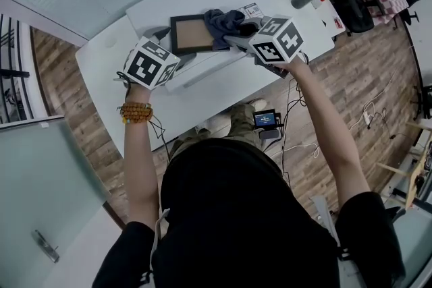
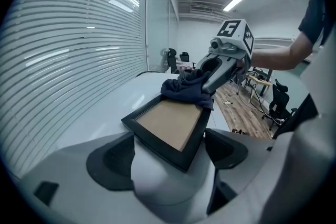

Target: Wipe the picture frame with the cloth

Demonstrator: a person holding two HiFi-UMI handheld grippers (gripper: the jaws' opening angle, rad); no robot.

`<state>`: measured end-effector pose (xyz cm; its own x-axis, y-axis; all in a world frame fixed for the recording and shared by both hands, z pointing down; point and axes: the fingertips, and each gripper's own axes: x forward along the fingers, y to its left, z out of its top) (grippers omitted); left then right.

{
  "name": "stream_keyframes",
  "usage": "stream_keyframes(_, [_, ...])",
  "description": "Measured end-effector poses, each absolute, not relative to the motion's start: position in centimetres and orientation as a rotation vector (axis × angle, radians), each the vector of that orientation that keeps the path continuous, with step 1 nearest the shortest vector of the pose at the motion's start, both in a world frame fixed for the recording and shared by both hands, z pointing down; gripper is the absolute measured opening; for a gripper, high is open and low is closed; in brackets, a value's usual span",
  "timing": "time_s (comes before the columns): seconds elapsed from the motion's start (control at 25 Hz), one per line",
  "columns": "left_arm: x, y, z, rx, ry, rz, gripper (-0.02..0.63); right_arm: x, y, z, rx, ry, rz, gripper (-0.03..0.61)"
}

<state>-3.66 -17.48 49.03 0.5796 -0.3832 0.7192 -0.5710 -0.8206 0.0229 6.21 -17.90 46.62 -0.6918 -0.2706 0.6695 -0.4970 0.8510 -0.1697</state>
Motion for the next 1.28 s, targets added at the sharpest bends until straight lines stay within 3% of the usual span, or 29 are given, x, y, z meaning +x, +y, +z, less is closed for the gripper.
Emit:
stream_keyframes(0.32, [-3.2,-17.2,49.1,2.59,-0.783,1.064,0.419,6.0,-17.2,43.2,0.395,-2.442,0.138,0.074])
stream_keyframes(0.48, [-3.4,-17.1,49.1,2.591,-0.793,1.062,0.419,4.6,-17.0,45.7,0.243,-2.287,0.033,0.072])
stream_keyframes(1.28, [-3.6,-17.3,49.2,2.593,-0.795,1.071,0.417,-4.5,-17.0,47.9,0.13,-2.216,0.115,0.067])
